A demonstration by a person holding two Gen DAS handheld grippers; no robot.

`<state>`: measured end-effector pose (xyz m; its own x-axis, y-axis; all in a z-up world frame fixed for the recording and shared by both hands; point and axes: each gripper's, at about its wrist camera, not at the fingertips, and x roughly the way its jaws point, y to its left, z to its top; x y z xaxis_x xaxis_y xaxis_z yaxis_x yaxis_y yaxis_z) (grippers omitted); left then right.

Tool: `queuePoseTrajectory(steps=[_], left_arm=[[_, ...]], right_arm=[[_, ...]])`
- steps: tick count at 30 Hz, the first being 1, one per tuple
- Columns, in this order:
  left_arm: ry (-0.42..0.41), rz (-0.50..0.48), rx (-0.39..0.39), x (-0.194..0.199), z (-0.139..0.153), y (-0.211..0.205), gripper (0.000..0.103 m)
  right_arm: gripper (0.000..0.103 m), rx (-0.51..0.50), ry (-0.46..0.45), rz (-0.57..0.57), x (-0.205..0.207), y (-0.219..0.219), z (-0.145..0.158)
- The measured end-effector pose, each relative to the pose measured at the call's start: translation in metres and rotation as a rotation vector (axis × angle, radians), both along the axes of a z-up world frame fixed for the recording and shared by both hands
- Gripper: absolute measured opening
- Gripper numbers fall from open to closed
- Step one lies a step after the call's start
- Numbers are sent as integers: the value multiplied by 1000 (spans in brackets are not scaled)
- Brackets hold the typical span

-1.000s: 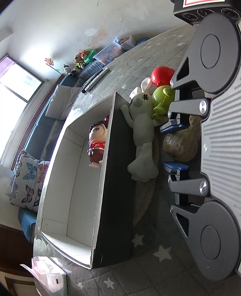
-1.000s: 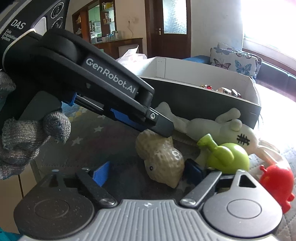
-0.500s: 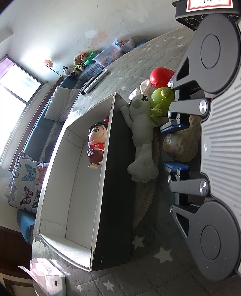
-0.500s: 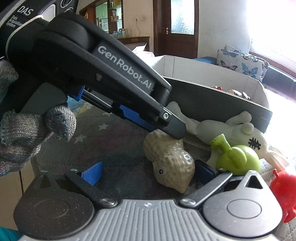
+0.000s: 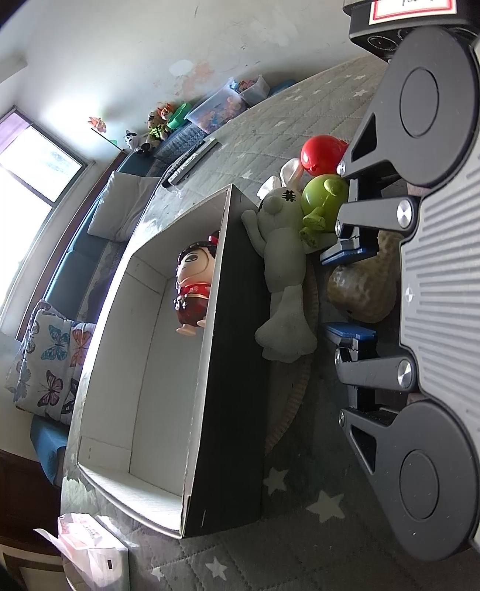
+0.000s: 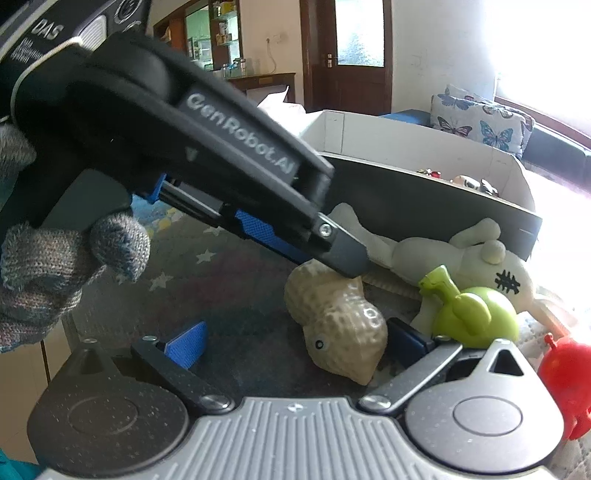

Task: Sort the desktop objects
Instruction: 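Lift the peanut toy with the left gripper over the box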

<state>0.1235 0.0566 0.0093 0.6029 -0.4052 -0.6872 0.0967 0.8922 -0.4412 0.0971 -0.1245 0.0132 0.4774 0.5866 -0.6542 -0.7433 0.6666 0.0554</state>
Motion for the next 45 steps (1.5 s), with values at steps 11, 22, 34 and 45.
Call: queuePoseTrajectory(steps=[11,22,34,45], left_arm=[[17,-4,-14,2,-3,-1,37],[16,-14,-23,-2,0,1,35],[-108,16,-71,-15,45,12,35],[-197,76,-96,42,74,30,35]], right_arm=[[67,12,13,-55,15,-7,10],[44,15,16,-73,13,-15,16],[42,53,-106,-42,3,-14,62],[42,36,-180,-25,65,11,97]])
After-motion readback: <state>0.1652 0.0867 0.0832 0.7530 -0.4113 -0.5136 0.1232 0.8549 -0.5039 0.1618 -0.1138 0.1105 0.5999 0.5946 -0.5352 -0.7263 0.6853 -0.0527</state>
